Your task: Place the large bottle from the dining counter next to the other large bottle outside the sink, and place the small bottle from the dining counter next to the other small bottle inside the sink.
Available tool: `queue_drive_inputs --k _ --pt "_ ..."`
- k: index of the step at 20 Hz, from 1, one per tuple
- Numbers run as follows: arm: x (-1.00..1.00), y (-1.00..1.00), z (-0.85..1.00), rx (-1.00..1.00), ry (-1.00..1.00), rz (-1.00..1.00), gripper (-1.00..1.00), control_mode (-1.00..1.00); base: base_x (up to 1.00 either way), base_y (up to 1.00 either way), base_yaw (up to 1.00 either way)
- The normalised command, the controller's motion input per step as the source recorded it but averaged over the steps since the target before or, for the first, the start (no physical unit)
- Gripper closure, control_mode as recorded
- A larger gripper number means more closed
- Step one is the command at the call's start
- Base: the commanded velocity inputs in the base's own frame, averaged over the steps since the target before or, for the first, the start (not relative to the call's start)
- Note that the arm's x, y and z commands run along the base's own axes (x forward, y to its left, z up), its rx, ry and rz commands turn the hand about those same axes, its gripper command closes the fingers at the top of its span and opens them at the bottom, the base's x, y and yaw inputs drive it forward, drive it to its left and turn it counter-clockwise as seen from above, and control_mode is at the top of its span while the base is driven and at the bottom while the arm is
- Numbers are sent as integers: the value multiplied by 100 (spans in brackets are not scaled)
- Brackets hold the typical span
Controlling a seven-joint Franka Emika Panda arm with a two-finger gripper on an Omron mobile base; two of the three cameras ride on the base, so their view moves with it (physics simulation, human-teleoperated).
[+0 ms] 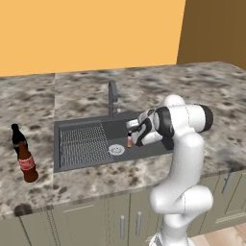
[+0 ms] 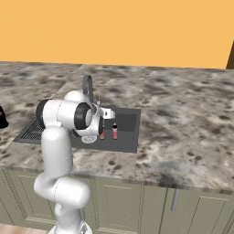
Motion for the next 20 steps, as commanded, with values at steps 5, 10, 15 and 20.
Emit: queue_drive_inputs --k 5,10,15,20 --pt "-47 -25 29 0 -2 -1 -100 -100 0 0 0" --pt "-26 -22 49 0 -4 0 -100 -100 0 0 0" --pt "-32 -20 39 0 -3 0 -100 -100 0 0 0" --pt "-29 -21 23 0 0 0 -100 -100 0 0 0"
